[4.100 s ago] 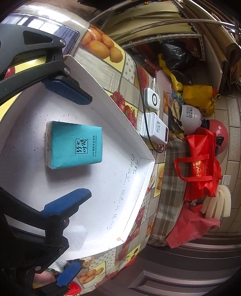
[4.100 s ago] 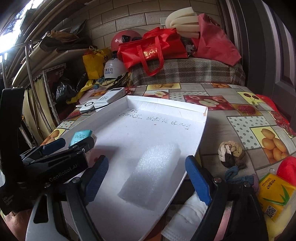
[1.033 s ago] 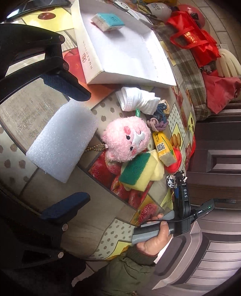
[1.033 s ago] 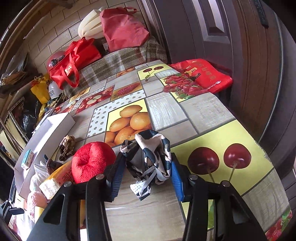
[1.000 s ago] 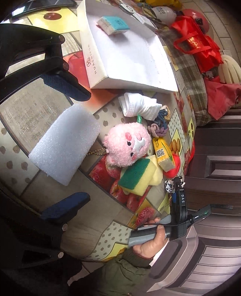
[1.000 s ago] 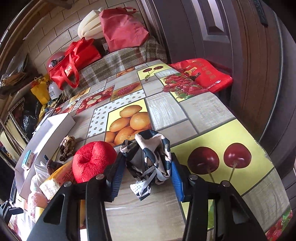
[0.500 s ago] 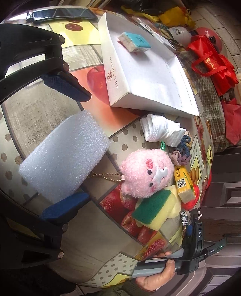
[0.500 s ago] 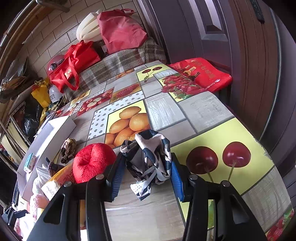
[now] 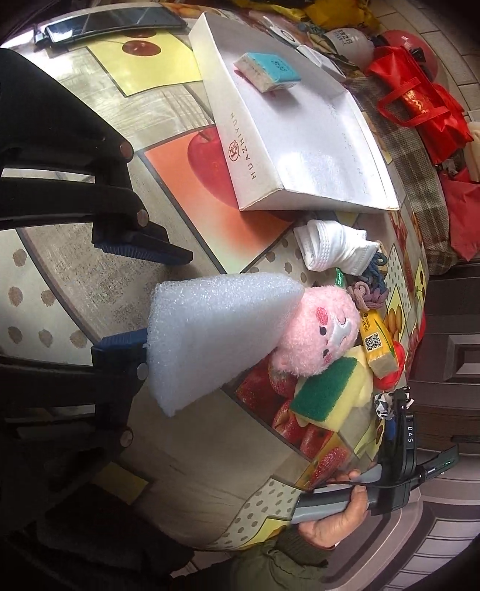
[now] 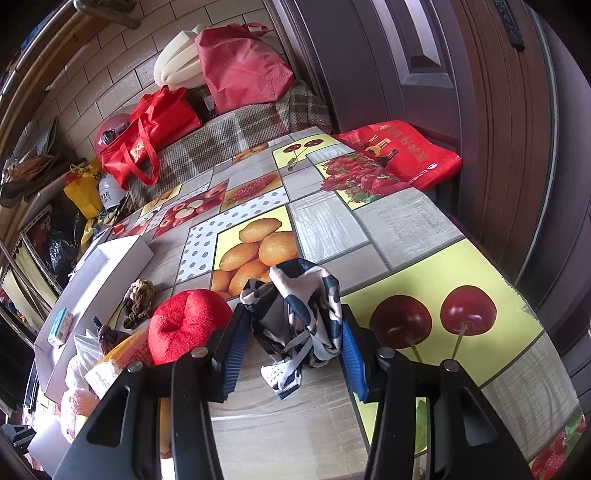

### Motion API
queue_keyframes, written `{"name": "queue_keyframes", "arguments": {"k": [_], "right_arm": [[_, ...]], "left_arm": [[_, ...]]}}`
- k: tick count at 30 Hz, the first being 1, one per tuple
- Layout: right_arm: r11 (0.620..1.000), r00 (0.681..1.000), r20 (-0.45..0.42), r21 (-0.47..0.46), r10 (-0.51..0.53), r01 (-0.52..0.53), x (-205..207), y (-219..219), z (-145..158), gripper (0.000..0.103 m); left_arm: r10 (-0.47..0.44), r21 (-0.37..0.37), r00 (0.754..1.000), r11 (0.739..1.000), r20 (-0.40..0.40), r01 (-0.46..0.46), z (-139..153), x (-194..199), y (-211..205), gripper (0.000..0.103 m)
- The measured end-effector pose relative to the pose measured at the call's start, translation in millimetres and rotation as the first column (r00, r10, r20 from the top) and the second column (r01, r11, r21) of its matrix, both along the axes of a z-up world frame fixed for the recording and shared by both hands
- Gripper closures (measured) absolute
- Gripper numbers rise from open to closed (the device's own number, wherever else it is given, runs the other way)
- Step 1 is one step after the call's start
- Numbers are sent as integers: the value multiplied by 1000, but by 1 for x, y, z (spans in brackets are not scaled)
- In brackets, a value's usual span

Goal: Organize soft objects

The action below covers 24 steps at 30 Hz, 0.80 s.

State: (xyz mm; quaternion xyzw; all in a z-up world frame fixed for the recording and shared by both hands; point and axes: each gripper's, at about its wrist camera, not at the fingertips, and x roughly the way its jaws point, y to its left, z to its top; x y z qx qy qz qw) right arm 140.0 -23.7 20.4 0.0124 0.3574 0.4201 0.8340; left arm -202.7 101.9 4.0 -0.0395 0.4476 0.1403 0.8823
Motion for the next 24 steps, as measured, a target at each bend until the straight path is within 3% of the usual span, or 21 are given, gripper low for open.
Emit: {"name": "queue_keyframes", "arguments": {"k": [3, 5, 7, 11, 14, 16, 21, 24], "right_arm": [[1000, 1000, -4, -2, 0, 0, 1, 0, 0, 56], [1000, 1000, -12, 0, -1, 1, 2, 0, 0, 56], [1000, 1000, -19, 3, -1, 1, 3, 0, -1, 56], [1000, 1000, -27, 13, -4, 4, 4, -2, -3, 56], [1000, 1000, -25, 10, -1, 1, 4, -1, -3, 56], [1000, 1000, -20, 8, 1, -1, 3, -1, -3, 56], [1000, 999, -33, 12, -5, 5, 4, -1, -3, 56], [1000, 999, -48, 20, -8, 9, 7, -3, -5, 56]], "left_arm": [[-34, -5, 999, 999, 4, 34, -1, -1, -4, 70], [-67, -7, 998, 998, -11, 67, 0, -2, -10, 63], [-126, -38, 991, 991, -50, 125, 0, -6, -19, 33], [-129, -54, 986, 991, -102, 124, 1, -22, -19, 31], [-78, -97, 995, 993, -69, 71, 4, -28, -11, 29], [-55, -95, 998, 994, -39, 51, 5, -22, -12, 24], [-37, -127, 998, 991, 44, 42, 11, 8, -17, 24], [-9, -73, 1000, 997, 1, 9, 4, 30, -21, 24]]}}
